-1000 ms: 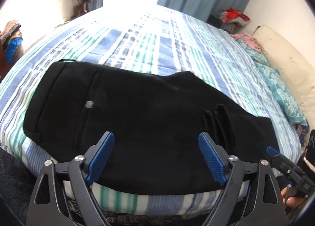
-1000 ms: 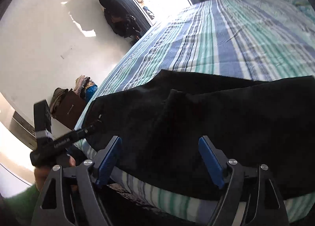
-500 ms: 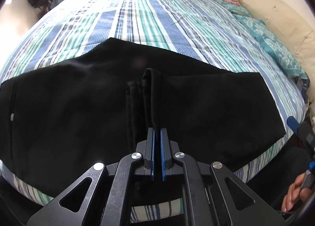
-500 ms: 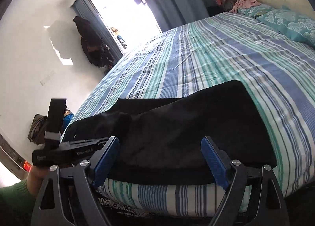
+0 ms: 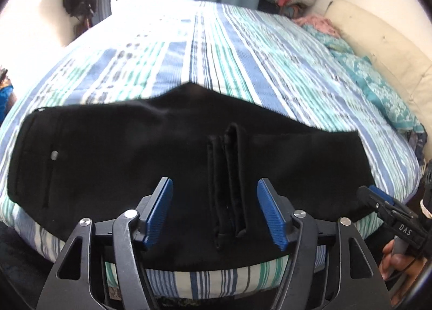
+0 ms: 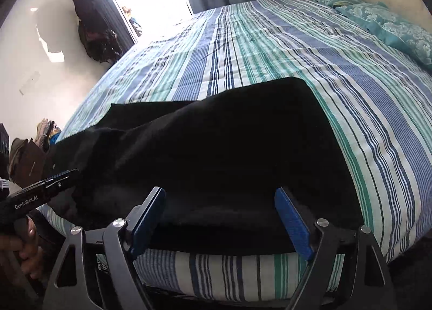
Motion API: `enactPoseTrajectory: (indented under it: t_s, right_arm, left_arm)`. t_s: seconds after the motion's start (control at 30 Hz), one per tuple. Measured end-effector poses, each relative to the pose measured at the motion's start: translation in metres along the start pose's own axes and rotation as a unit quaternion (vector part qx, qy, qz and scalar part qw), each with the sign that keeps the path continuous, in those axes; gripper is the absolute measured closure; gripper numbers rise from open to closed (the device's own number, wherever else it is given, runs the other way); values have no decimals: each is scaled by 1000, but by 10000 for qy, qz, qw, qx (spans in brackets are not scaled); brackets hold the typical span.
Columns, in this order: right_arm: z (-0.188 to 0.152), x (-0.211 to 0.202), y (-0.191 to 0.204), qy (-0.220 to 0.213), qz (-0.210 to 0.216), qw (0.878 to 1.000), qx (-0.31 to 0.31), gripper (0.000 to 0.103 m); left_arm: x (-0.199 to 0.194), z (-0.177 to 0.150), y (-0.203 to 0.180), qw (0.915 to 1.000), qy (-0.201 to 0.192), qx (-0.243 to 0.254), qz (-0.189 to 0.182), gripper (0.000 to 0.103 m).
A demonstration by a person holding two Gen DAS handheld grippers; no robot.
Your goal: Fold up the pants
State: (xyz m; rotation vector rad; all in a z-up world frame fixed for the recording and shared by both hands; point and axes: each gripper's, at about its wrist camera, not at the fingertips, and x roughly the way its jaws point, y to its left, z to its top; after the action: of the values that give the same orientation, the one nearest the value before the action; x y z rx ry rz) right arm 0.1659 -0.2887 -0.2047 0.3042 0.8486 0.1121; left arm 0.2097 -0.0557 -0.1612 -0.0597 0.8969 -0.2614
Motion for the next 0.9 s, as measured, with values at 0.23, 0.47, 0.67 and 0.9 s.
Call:
enactPoseTrajectory:
  t_s: [0.23, 0.47, 0.67, 0.9]
  right_arm:
    - [62, -9, -14, -307, 24, 9991, 286, 19]
    - [72, 74, -52, 767, 70, 9953, 581, 18]
    - [63, 28, -33, 110, -126, 9996, 249, 18]
    - [10, 28, -17, 719, -474, 9961, 199, 13]
  left_arm:
    - [16, 27, -44, 9973, 23, 406, -613, 31]
    - [86, 4, -56, 9921, 993, 699, -320, 47]
    - [75, 0, -54, 9933, 916, 566, -426, 41]
    - [82, -6, -68, 9922, 850, 896, -181, 33]
